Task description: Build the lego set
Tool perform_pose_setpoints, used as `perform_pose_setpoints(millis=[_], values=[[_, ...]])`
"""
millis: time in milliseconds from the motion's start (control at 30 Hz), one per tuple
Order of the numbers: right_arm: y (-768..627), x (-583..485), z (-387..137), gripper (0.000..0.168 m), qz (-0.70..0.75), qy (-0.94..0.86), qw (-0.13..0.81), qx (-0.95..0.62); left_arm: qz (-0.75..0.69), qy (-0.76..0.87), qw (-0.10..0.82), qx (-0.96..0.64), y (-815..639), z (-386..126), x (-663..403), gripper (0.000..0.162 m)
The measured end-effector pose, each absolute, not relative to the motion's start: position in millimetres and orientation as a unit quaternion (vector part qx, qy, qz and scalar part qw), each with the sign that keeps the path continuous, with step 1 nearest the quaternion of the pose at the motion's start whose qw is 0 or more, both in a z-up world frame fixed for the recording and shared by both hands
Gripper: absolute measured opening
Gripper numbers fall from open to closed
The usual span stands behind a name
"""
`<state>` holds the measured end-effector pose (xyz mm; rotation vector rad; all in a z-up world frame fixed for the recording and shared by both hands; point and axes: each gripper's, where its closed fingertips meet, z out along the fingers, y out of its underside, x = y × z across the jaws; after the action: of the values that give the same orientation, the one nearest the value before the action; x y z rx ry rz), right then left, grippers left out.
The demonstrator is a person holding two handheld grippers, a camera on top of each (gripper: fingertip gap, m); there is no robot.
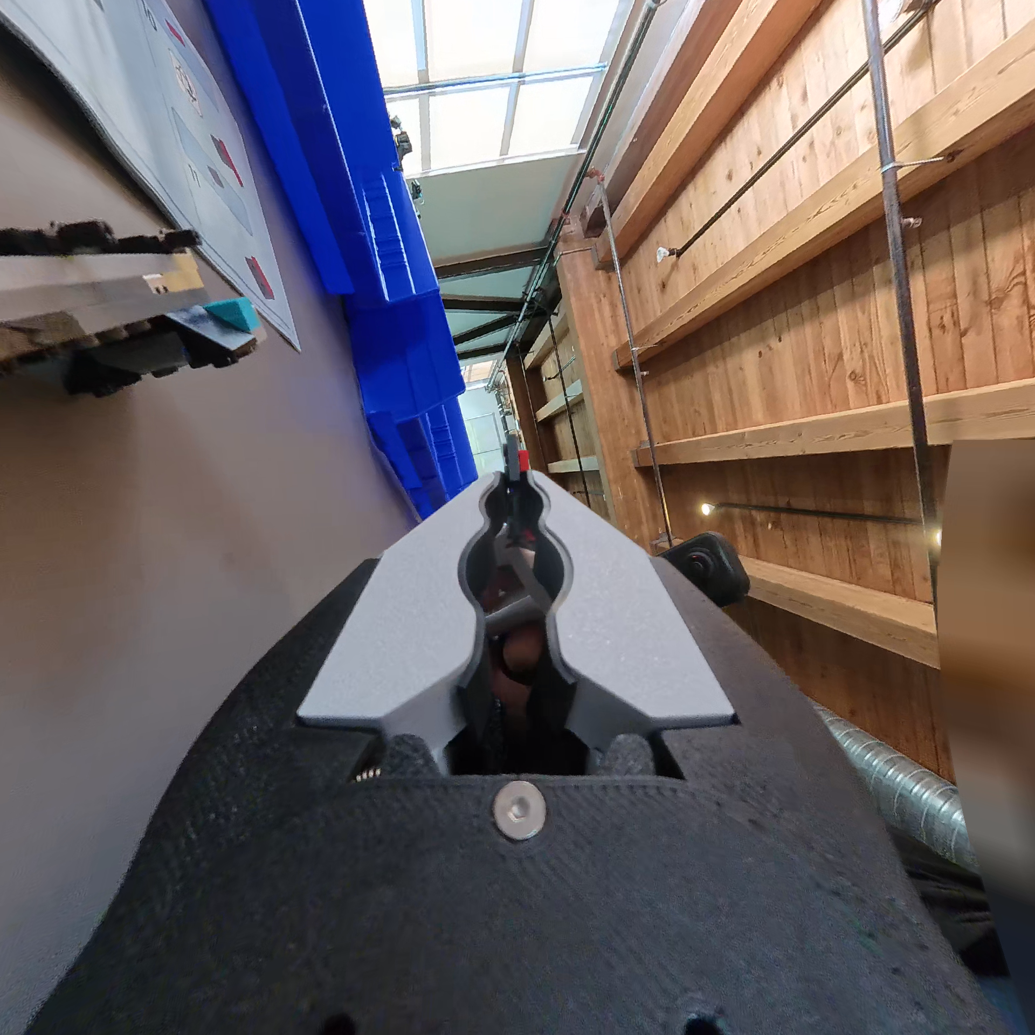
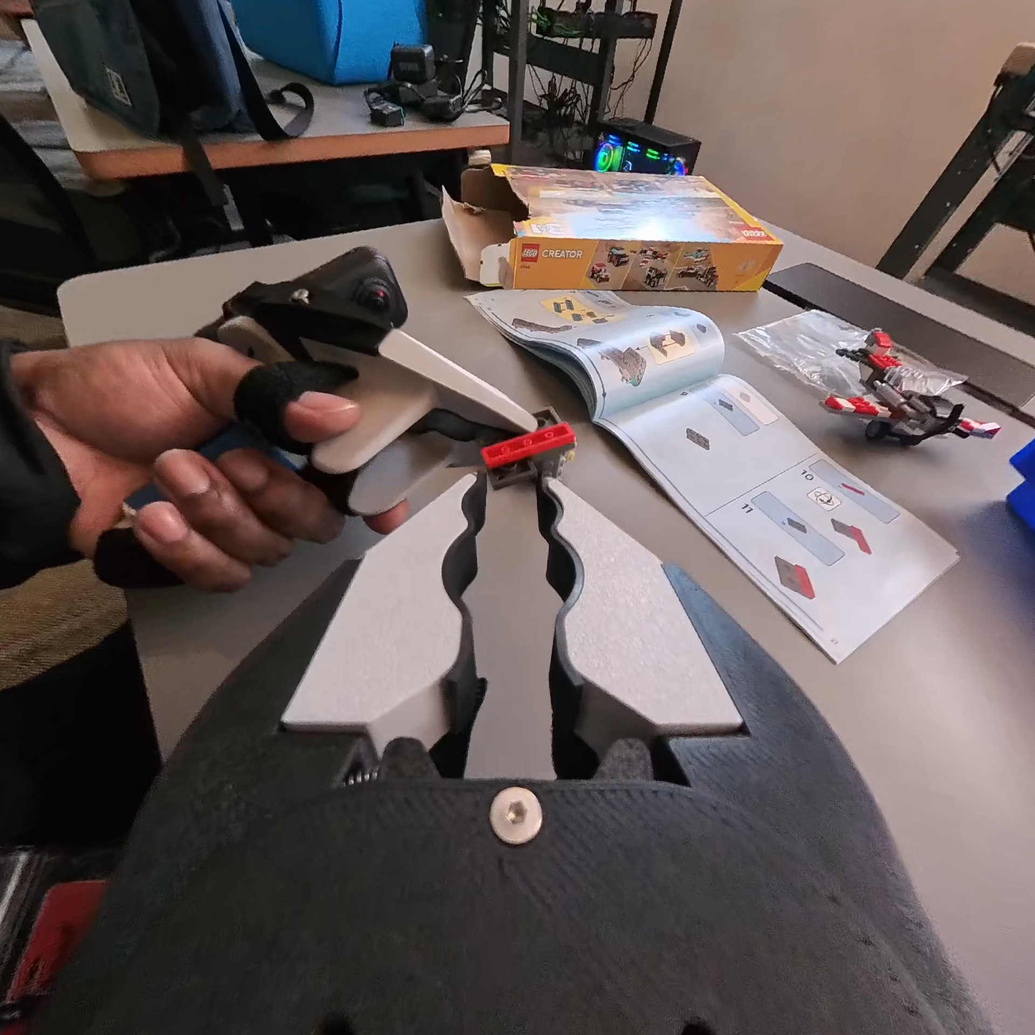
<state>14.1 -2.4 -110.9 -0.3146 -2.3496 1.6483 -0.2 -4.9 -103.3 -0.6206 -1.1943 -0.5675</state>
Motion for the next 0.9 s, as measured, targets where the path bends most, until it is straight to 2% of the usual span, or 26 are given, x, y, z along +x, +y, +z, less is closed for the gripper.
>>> perform_pose_setpoints(millis=[433, 767, 900], values=[[0, 17, -97, 0.028, 0.639, -0.724, -0.061, -0.25, -0.21, -0.515, 0.774, -0.302, -8, -88, 0, 0.003], [-6, 19, -89, 0.028, 0.652, -0.687, -0.14, -0.288, -0.156, -0.493, 0.777, -0.36, -1, -80, 4, 0.004], [-7, 18, -88, 0.02, 0.656, -0.678, -0.153, -0.295, -0.138, -0.484, 0.777, -0.379, 1, -78, 5, 0.004]])
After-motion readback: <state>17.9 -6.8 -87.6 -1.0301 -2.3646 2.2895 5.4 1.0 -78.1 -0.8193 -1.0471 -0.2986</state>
